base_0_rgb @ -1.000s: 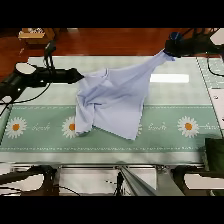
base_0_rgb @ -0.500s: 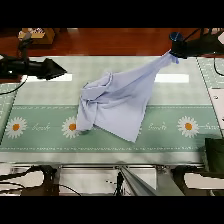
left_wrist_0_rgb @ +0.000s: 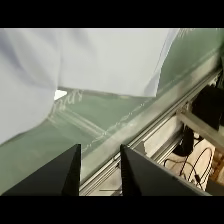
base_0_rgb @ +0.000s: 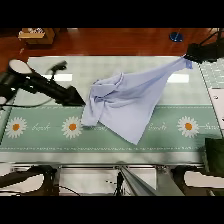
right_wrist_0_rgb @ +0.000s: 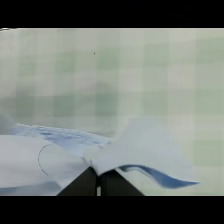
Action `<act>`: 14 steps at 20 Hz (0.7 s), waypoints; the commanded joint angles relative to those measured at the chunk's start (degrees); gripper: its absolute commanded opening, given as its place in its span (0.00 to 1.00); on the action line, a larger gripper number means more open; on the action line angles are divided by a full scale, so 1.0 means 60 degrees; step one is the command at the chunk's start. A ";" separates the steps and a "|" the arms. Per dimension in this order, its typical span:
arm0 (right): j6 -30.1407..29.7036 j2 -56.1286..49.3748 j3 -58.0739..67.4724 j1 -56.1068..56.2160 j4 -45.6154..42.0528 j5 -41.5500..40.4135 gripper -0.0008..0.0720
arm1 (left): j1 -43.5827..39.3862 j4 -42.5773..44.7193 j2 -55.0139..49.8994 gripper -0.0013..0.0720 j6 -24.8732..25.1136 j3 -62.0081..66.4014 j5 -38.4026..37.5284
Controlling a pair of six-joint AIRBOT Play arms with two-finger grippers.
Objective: Fold the shirts.
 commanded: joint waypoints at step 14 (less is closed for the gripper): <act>-0.0015 0.0004 0.0007 -0.0288 -0.1158 0.0277 0.05 | -0.4699 -0.1810 -0.1956 0.95 -0.0852 -0.1082 0.3096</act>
